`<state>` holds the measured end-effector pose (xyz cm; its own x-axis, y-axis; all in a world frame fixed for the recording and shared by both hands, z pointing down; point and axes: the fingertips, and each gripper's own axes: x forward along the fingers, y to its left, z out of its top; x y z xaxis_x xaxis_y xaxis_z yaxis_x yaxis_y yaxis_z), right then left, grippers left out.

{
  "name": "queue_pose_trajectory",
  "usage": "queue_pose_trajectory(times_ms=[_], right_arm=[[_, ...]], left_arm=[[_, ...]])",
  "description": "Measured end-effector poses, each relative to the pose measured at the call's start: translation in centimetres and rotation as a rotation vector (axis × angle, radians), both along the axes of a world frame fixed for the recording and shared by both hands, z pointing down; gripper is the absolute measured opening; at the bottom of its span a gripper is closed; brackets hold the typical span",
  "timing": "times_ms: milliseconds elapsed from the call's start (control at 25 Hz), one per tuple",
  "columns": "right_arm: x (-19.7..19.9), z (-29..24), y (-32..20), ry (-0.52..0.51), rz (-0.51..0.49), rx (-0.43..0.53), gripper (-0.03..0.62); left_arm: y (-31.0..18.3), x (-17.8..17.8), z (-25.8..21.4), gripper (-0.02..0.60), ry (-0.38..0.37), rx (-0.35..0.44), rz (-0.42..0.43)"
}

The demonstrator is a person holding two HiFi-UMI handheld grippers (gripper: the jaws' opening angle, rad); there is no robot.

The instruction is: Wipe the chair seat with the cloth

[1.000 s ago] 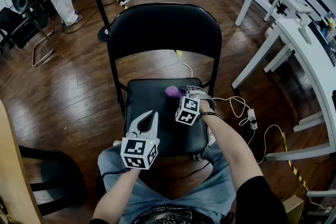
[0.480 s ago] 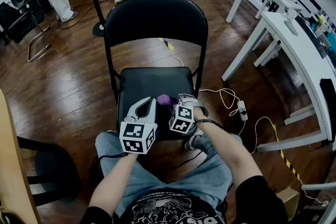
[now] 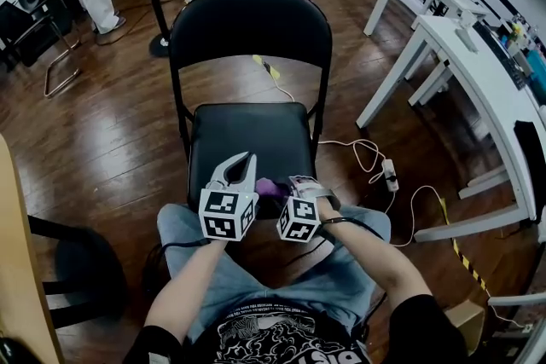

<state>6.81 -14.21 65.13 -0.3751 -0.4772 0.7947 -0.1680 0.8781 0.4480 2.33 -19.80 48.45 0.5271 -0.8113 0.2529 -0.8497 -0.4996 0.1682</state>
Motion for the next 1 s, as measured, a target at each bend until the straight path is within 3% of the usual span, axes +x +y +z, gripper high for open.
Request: queue_pose_trajectory(times_ms=[280,600,760,1000], right_arm=[[0.0,0.4,2.6,-0.005,-0.032,-0.014,0.120],[0.4,-0.3,1.7,-0.026,-0.024,-0.002,0.120],[1.8,-2.5,-2.5,-0.037,0.018,0.058,0.120],[4.5,-5.5,-13.0,-0.019,0.118,0.152,0.120]], left_arm=[[0.2,0.3,-0.4,0.003,0.003,0.008,0.003],[0.0,1.1,-0.1,0.003,-0.003,0.005,0.014],[-0.4,1.3,-0.3,0.003,0.013,0.009,0.017],[-1.5,1.2,-0.8,0.003,0.026,0.031,0.024]])
